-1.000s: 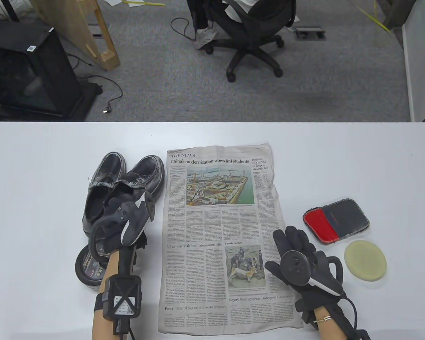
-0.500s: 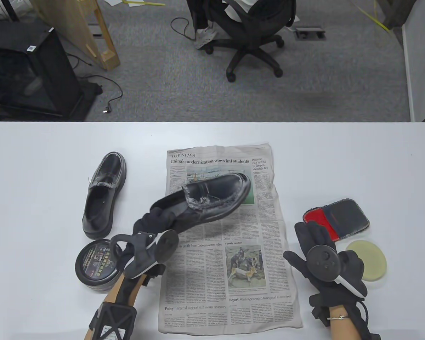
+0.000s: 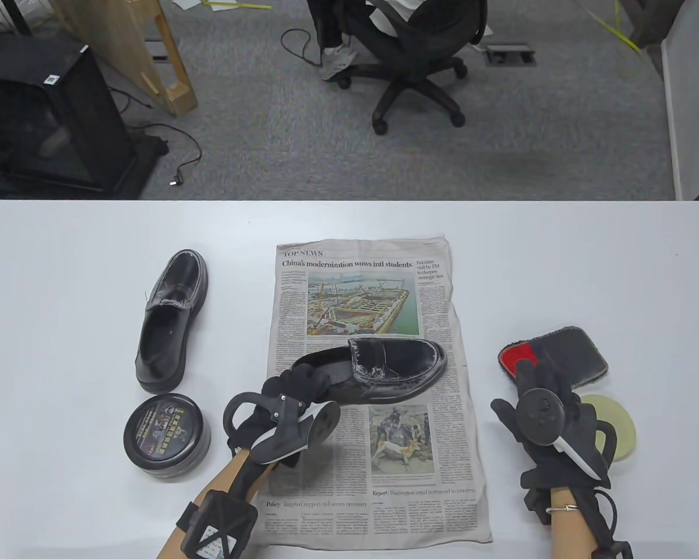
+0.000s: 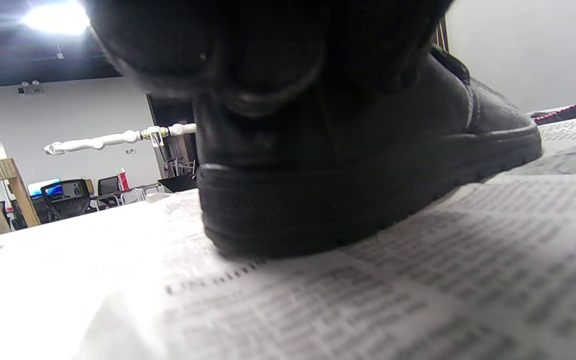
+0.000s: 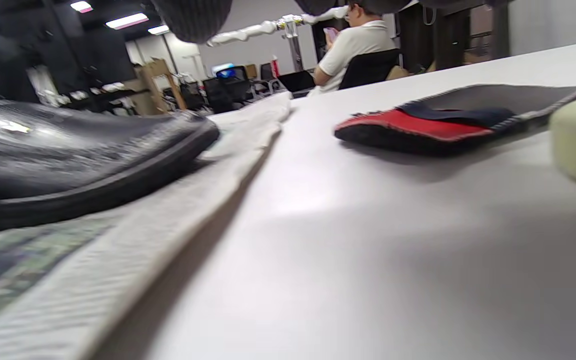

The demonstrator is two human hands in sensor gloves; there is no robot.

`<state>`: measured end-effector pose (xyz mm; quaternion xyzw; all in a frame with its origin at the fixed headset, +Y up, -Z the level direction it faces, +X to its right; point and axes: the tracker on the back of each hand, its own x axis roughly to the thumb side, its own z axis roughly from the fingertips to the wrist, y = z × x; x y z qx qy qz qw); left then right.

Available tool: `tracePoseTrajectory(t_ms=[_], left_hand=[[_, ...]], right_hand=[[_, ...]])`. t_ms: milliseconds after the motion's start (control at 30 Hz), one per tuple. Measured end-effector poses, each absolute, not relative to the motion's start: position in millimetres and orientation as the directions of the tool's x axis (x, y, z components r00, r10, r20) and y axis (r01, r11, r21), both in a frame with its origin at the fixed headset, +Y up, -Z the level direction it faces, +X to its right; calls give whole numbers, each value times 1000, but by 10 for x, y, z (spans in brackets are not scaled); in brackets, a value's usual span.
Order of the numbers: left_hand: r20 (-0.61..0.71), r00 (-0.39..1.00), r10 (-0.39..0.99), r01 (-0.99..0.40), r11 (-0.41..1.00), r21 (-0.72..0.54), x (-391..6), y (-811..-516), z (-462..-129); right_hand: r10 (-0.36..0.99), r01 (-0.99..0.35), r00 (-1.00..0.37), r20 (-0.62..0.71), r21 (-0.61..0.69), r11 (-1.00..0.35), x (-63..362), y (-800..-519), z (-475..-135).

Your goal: Dip and apply leather care cream with polishing sponge on shoes

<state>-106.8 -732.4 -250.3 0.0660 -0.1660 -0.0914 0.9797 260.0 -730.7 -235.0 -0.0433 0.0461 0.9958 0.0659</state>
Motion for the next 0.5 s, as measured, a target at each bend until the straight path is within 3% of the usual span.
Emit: tracePoseTrajectory(t_ms=[67, 200, 267, 367, 500], left_hand=[[336, 922, -190, 139, 975, 172, -1068, -7210, -2459], [283, 926, -249, 138, 923, 358, -1044, -6966, -2383], [283, 930, -235, 154, 947, 281, -1021, -6946, -2485], [282, 940, -192, 183, 981, 58, -1001, -7056, -2717], [283, 955, -89, 142, 975, -171, -1034, -7300, -2936]], right_hand=[[73, -91, -988, -136, 131, -987, 2624, -7377, -2457], [-101, 47, -975, -196, 261, -964, 2660, -7543, -2709], [-167, 85, -960, -226, 332, -939, 2682, -7633, -2834], [-189, 69, -941, -281, 387, -919, 2704, -7756, -2955], [-304, 224, -906, -295, 275, -935, 2676, -7700, -3000]])
